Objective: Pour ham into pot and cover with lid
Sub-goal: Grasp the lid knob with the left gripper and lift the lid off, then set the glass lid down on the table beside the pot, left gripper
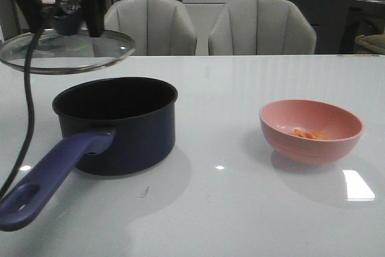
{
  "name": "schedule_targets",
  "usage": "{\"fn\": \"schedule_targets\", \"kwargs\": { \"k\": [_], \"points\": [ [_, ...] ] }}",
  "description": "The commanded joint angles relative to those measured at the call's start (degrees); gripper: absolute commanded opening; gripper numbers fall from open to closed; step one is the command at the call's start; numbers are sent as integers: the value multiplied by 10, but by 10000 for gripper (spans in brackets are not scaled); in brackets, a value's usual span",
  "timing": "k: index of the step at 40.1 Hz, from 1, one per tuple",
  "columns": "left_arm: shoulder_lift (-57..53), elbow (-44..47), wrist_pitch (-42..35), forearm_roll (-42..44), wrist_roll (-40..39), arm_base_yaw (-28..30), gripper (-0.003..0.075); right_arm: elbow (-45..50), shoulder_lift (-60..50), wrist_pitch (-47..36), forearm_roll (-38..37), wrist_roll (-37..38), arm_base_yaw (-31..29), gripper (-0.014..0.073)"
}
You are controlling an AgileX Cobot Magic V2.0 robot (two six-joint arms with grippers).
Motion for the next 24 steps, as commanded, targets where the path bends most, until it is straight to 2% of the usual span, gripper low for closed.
{"fn": "schedule_targets", "kwargs": {
  "k": [1, 9, 16, 19, 24],
  "points": [
    [-62, 8, -16, 3, 13, 42, 152, -3, -12, -49, -8, 2, -2, 148],
    [-121, 103, -71, -40, 60, 155, 152, -3, -12, -49, -8, 2, -2, 148],
    [-143, 196, -115, -114, 157, 249, 152, -3, -12, -49, -8, 2, -2, 148],
    [-143, 235, -138, -147, 191, 276, 152, -3, -12, -49, -8, 2, -2, 148],
    [-143, 295, -204, -156, 197, 296, 152, -3, -12, -49, -8, 2, -2, 148]
  ]
}}
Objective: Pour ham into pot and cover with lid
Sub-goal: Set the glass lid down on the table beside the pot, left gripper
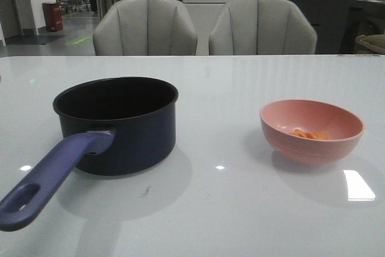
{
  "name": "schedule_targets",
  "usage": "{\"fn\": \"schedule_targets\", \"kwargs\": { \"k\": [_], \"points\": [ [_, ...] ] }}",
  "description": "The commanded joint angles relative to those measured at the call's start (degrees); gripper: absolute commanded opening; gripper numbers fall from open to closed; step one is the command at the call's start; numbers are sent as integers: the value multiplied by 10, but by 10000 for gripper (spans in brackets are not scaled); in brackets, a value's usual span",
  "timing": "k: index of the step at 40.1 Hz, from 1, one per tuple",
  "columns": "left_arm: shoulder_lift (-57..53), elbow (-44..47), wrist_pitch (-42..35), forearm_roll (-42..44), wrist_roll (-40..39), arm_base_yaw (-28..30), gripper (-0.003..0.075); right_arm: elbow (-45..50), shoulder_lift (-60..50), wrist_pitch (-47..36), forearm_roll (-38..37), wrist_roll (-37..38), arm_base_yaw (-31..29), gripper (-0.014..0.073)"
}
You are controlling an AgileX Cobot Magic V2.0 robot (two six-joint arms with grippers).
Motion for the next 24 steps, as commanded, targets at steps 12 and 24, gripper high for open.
{"fn": "schedule_targets", "kwargs": {
  "k": [12, 24],
  "points": [
    [17, 44, -127, -33, 31, -1, 155, -3, -12, -49, -8, 2, -2, 148],
    [61, 44, -156, -32, 46, -8, 156, -3, -12, -49, -8, 2, -2, 148]
  ]
}}
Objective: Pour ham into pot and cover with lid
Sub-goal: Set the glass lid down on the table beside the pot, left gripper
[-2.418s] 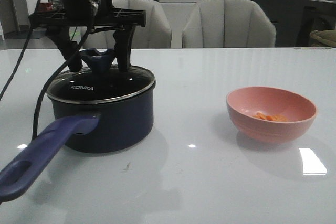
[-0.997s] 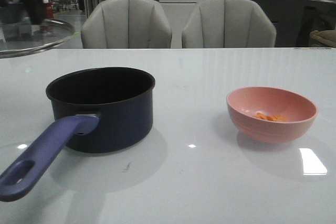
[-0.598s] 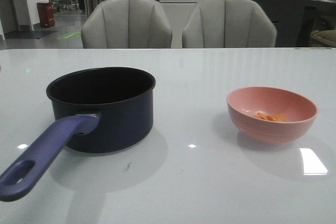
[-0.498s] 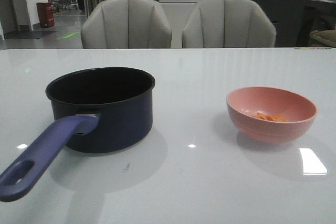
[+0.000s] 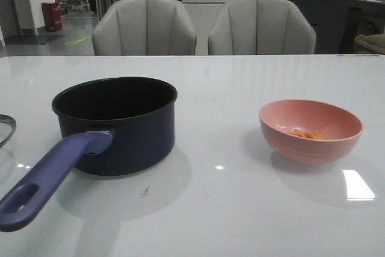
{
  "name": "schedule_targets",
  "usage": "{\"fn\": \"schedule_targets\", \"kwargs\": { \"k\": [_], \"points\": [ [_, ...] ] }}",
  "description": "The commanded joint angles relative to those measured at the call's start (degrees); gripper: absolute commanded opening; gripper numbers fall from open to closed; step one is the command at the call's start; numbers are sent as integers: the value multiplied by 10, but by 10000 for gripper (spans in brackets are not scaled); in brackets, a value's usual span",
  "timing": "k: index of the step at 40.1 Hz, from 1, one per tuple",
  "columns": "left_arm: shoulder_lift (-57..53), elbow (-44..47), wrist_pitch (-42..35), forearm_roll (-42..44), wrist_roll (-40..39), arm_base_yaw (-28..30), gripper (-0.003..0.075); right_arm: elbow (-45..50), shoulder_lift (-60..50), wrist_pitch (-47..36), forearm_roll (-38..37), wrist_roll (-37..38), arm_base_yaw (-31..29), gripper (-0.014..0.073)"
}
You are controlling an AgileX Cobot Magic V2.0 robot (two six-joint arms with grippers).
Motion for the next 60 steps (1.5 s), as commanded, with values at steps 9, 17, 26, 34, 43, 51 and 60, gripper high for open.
{"fn": "schedule_targets", "kwargs": {
  "k": [9, 17, 26, 34, 43, 51, 60],
  "points": [
    [-4, -14, -47, 3, 8, -21, 226, -3, -12, -49, -8, 2, -2, 148],
    [19, -14, -38, 6, 8, -33, 453, -3, -12, -49, -8, 2, -2, 148],
    [23, -21, -24, 20, 8, -45, 568, -3, -12, -49, -8, 2, -2, 148],
    [12, -62, 21, 20, 8, -45, 565, -3, -12, -49, -8, 2, -2, 148],
    [-64, -55, 10, 34, 8, -45, 565, -3, -12, -49, -8, 2, -2, 148],
    [-173, -4, -38, 39, 8, -49, 565, -3, -12, -49, -8, 2, -2, 148],
    [-331, 87, -110, 41, 8, -97, 565, -3, -12, -49, -8, 2, -2, 148]
  ]
}}
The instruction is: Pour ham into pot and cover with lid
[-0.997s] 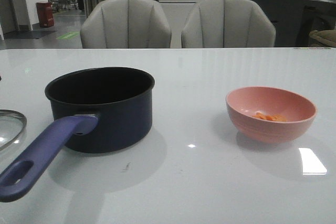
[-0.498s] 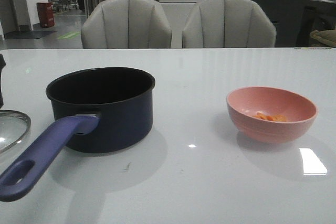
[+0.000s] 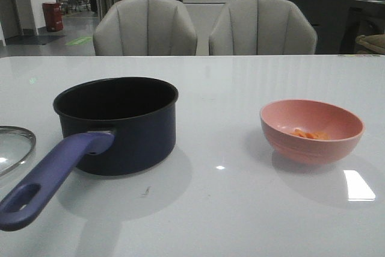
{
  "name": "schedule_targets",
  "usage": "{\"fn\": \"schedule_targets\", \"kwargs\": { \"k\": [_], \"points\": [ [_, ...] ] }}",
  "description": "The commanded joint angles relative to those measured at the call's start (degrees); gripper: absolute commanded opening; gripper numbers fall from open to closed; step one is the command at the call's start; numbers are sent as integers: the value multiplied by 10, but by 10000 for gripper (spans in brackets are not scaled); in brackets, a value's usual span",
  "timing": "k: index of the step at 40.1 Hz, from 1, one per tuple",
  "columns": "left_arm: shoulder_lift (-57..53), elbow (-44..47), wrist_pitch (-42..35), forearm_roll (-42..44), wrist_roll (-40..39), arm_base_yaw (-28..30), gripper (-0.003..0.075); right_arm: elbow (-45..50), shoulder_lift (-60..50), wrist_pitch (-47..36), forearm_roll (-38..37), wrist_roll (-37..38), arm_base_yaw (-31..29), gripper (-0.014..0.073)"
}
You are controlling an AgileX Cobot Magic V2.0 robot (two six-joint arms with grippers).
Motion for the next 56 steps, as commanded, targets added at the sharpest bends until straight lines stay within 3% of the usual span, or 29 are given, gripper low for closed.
{"fn": "schedule_targets", "kwargs": {
  "k": [1, 15, 27, 41, 46, 51, 56],
  "points": [
    [-86, 25, -56, -2, 0, -23, 565, -3, -12, -49, -8, 2, -2, 148],
    [-394, 207, -165, -2, -2, -48, 565, -3, -11, -49, -8, 2, 10, 148],
    [-581, 303, -162, 7, -2, -108, 565, -3, -11, -49, -8, 2, 10, 148],
    [-669, 367, -174, 10, -2, -162, 565, -3, -11, -49, -8, 2, 10, 148],
    [-671, 370, -177, -3, -2, -164, 565, -4, -11, -51, -8, 2, 10, 148],
    [-671, 370, -177, -3, -2, -164, 565, -6, -11, -122, -6, 3, 10, 148],
    [-671, 370, -177, -3, -2, -164, 565, -56, 19, -92, -3, -1, 10, 148]
  ]
}}
